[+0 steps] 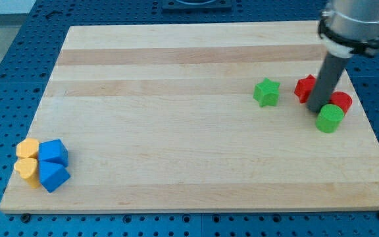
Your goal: Move the green star to the top left
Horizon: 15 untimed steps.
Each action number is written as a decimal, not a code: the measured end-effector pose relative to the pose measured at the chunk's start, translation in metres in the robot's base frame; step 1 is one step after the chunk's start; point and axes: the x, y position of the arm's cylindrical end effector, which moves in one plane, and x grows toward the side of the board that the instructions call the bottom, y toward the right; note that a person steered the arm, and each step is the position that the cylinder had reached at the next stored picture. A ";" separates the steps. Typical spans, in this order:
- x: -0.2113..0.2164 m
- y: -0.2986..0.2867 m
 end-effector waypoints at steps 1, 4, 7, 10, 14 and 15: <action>-0.001 -0.024; -0.063 -0.155; -0.103 -0.291; -0.138 -0.414; -0.192 -0.395; -0.189 -0.418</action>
